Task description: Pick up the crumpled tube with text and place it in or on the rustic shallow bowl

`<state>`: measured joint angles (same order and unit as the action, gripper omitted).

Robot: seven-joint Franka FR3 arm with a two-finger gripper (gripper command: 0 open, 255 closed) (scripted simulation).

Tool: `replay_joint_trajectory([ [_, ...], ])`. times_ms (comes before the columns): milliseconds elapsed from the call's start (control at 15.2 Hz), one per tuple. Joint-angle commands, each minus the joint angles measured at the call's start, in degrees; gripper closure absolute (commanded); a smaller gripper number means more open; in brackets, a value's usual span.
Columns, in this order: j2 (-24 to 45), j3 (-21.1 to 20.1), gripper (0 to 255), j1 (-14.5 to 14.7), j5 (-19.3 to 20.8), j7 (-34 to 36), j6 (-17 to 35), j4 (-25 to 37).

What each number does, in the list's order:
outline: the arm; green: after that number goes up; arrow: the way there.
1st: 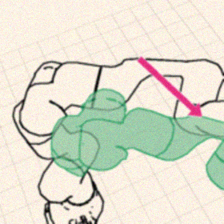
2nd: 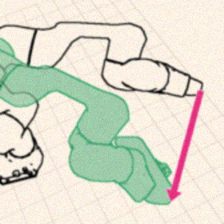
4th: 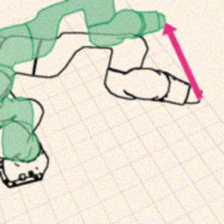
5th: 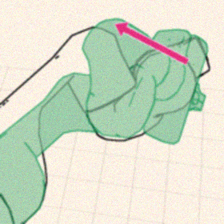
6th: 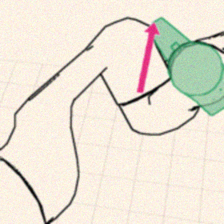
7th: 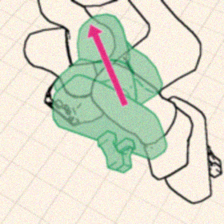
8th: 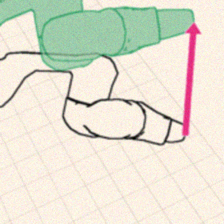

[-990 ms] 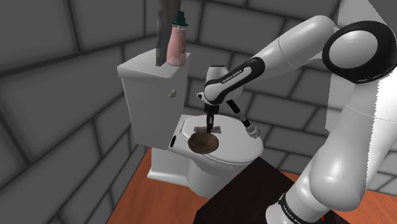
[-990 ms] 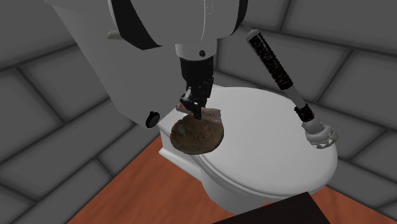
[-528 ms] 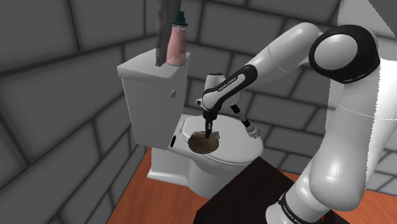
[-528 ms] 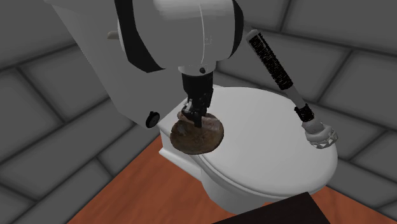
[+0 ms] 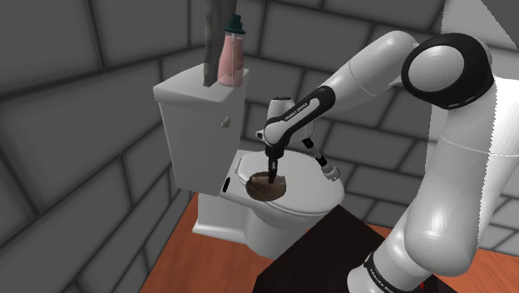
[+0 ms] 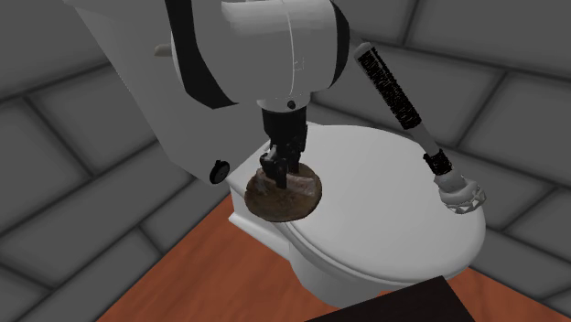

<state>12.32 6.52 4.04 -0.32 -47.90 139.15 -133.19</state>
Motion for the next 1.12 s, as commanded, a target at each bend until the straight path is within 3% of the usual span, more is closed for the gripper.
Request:
replay_joint_trajectory([
  [0, 0.0, 0.0, 0, 0.0, 0.0, 0.0, 0.0, 0.0],
  [264, 0.0, 0.0, 0, 0.0, 0.0, 0.0, 0.0, 0.0],
  [528, -5.0, 0.2, 0, 0.2, 0.8, 0.6, -7.2, 2.2],
  [1056, -5.0, 0.2, 0, 0.2, 0.8, 0.6, -7.2, 2.2],
])
